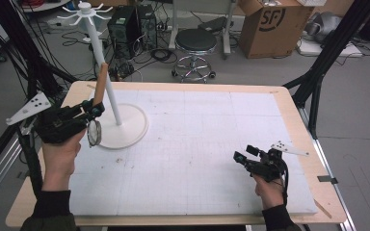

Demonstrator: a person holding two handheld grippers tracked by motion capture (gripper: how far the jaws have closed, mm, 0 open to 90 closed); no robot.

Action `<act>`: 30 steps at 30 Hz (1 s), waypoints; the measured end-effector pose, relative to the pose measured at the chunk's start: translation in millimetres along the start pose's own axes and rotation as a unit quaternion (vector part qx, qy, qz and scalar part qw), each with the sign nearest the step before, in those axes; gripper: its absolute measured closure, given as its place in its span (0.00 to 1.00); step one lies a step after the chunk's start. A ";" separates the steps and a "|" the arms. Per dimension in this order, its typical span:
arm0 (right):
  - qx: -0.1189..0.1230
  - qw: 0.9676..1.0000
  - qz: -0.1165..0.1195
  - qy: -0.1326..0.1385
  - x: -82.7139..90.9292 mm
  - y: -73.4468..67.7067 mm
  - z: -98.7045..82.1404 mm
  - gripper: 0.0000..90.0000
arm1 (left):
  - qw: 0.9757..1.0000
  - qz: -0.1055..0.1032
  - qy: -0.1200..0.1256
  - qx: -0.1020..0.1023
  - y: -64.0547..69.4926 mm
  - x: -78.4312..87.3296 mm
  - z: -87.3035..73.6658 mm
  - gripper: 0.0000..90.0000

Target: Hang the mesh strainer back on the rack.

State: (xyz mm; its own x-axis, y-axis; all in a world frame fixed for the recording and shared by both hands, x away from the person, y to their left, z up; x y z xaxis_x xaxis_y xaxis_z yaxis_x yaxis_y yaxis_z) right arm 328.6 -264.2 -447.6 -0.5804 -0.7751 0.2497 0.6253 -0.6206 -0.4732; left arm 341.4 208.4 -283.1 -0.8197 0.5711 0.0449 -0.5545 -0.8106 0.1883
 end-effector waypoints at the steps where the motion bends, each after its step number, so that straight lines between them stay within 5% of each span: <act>1: 0.000 1.000 0.000 0.000 0.1 0.0 -0.1 0.19 | 1.000 0.001 0.004 0.001 -1.0 0.4 3.6 0.76; 17: -0.004 1.000 0.004 0.004 1.0 1.2 0.5 0.19 | 0.998 0.013 0.066 0.013 -13.0 7.2 53.4 0.76; 30: -0.004 1.000 0.006 0.006 3.4 1.2 1.2 0.19 | 0.997 0.038 0.071 0.003 -24.7 6.7 81.9 0.76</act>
State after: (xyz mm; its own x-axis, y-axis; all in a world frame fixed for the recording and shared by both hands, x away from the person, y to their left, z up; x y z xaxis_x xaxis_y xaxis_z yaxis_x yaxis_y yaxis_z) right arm 328.0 -267.8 -446.3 -0.5796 -0.7804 0.2344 0.6276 -0.6110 -0.4824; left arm 361.4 242.8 -207.1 -0.8713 0.4842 -0.0792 -0.4899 -0.8495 0.1957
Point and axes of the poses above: each handheld gripper's, and its own axes: x roughly backward along the jaws, z roughly out of its top, y roughly to its right, the point moved 7 cm from there along -x, roughly forward along the jaws, and after that the axes turned 8 degrees about z, right-handed, at the moved point
